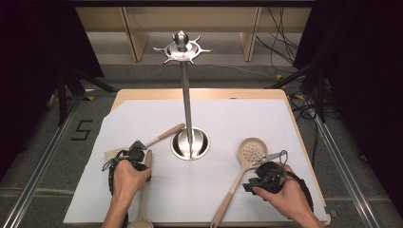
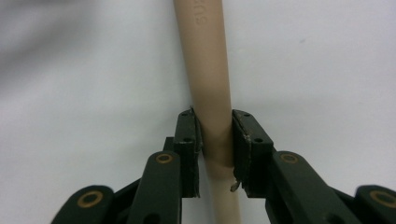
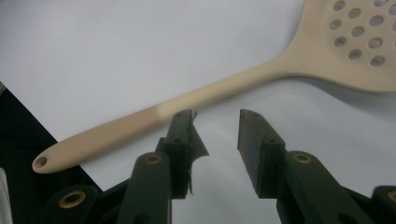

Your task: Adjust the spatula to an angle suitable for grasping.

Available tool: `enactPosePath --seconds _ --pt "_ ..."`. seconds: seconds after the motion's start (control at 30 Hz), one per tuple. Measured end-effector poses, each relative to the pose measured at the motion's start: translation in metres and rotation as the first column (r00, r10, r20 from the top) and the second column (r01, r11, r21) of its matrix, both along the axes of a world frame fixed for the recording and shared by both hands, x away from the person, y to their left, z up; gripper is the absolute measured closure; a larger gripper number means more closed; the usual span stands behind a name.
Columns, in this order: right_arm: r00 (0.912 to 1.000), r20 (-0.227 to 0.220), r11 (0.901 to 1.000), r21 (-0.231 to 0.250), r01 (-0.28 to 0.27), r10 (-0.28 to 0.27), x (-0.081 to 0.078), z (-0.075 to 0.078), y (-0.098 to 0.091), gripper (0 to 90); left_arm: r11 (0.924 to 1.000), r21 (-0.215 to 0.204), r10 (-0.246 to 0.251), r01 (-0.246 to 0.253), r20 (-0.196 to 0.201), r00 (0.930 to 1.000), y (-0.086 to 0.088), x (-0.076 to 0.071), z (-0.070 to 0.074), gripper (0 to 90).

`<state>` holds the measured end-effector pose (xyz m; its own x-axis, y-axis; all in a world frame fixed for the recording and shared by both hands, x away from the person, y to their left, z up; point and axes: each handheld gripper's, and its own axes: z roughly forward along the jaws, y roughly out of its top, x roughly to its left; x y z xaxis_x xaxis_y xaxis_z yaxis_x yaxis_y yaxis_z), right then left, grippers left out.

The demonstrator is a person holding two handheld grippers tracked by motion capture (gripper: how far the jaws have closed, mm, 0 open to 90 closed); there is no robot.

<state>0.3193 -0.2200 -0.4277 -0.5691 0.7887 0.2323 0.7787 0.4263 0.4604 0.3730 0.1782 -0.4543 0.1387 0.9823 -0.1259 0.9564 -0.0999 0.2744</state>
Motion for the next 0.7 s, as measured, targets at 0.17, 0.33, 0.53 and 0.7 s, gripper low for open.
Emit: enactPosePath --seconds 0.17,0.33,0.53,0.7 --pt "0.9984 0.054 0.9999 -0.002 0.013 -0.012 0.000 0.002 -0.002 66.6 0.9962 -0.023 -0.080 0.084 0.154 0.9848 0.004 -0.006 0.016 73.5" --pt "0.9952 0.096 0.9998 0.015 0.015 -0.017 0.001 0.004 -0.003 66.6 0.9862 -0.051 -0.136 0.158 0.299 0.9446 0.007 -0.012 0.032 73.5" --pt "0.9923 0.123 0.9998 0.017 0.013 -0.015 0.001 0.005 -0.004 66.5 0.9698 -0.116 -0.144 0.215 0.440 0.8865 0.009 -0.020 0.046 73.8" --pt "0.9909 0.131 0.9992 0.030 0.026 -0.030 0.001 0.008 -0.004 66.5 0.9471 -0.175 -0.141 0.269 0.526 0.8384 0.009 -0.025 0.055 73.9"
